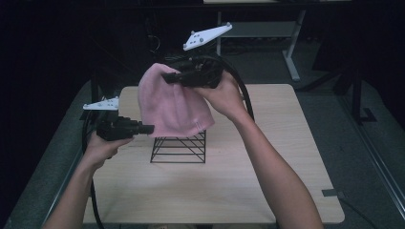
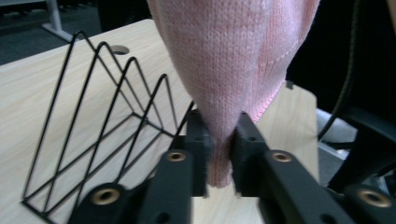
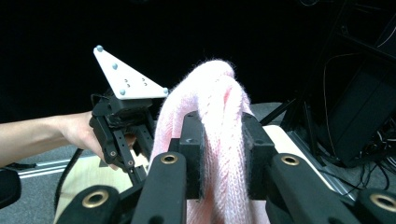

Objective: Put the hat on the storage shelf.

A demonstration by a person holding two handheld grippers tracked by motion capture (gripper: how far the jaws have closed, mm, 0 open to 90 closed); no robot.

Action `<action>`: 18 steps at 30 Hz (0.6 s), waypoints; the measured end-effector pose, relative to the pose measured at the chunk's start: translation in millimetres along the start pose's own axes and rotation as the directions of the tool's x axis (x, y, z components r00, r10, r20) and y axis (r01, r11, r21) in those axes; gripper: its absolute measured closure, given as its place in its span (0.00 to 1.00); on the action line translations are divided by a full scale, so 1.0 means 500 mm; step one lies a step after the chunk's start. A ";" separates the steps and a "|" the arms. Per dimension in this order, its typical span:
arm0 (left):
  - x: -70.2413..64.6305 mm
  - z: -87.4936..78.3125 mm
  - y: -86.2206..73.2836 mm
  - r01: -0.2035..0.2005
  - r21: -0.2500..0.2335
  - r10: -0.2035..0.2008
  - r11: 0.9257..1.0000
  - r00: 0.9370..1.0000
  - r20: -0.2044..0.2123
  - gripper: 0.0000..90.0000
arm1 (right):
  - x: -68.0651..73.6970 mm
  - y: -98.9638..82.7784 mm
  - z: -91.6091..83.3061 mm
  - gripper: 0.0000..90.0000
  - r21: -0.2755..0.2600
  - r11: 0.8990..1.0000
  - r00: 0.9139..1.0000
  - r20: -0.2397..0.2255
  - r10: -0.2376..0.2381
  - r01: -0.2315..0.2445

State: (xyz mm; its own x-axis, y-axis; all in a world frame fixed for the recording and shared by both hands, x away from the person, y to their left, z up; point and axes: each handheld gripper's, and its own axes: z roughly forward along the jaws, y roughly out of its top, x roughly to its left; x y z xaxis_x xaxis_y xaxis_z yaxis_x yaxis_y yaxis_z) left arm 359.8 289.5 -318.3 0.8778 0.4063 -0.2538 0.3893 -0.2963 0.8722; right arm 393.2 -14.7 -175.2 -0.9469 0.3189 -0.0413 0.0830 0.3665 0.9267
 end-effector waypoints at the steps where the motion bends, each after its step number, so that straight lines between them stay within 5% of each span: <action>1: 0.001 -0.001 0.001 -0.001 0.004 0.001 1.000 1.000 -0.007 0.90 | -0.001 0.000 0.002 0.82 0.004 1.000 1.000 0.003 0.000 0.000; 9: 0.013 0.001 0.010 -0.020 0.023 0.022 1.000 0.997 -0.078 0.90 | -0.016 -0.005 0.011 0.82 0.008 1.000 1.000 0.022 -0.007 0.007; 18: 0.024 0.007 0.020 -0.020 0.031 0.023 0.999 0.994 -0.104 0.90 | -0.046 -0.014 0.011 0.82 0.009 1.000 0.999 0.037 0.008 -0.008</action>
State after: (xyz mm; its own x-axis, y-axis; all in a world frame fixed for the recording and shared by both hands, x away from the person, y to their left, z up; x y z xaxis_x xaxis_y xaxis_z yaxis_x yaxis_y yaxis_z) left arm 375.1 288.5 -314.0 0.8526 0.4872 -0.1890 0.3805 -0.3309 0.8636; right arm 416.4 -19.8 -182.8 -0.9342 0.3535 -0.0476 0.0937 0.3721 0.9235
